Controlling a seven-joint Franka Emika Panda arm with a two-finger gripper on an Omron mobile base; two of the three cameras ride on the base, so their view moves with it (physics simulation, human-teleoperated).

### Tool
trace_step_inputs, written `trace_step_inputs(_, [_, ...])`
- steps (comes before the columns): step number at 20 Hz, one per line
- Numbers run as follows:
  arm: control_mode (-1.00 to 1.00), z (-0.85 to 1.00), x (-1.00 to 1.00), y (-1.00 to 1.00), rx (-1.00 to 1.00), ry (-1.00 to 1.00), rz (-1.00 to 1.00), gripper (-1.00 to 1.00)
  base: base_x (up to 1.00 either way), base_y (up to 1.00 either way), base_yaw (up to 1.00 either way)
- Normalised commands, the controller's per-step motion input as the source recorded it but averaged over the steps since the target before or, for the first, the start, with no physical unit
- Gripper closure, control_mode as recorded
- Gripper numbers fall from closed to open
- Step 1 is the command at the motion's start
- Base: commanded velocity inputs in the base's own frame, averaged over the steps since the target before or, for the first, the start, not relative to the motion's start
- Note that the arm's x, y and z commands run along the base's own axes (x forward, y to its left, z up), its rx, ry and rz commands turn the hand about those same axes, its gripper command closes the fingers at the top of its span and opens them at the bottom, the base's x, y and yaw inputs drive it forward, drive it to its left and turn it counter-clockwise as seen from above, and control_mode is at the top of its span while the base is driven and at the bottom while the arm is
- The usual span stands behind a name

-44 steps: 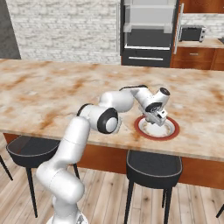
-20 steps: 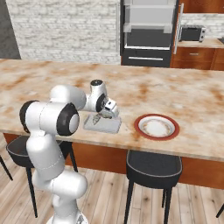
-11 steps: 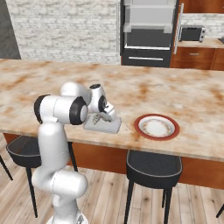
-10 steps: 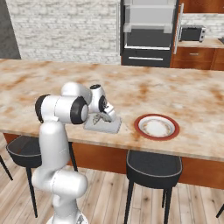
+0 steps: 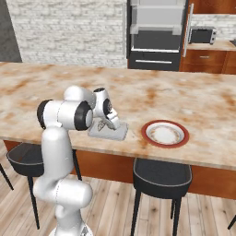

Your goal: Place two dumplings into each of the tupperware containers and then place the containers in the fridge.

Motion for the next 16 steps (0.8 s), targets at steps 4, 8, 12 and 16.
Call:
trace_step_inputs(4, [-1.00, 0.19, -0.23, -0.06, 0.00, 0.03, 0.01, -1.00, 0.00, 0.00, 0.00])
trace_step_inputs(8, [-1.00, 0.40, -0.37, -0.48, 0.01, 0.03, 0.13, -1.00, 0.00, 0.00, 0.00])
trace_step_inputs(12, [-1.00, 0.29, -0.86, -0.71, 0.00, 0.05, 0.16, -1.00, 0.00, 0.00, 0.00])
trace_step_inputs(16, [-1.00, -0.27, -0.18, -0.42, 0.05, 0.12, 0.07, -1.00, 0.00, 0.00, 0.00])
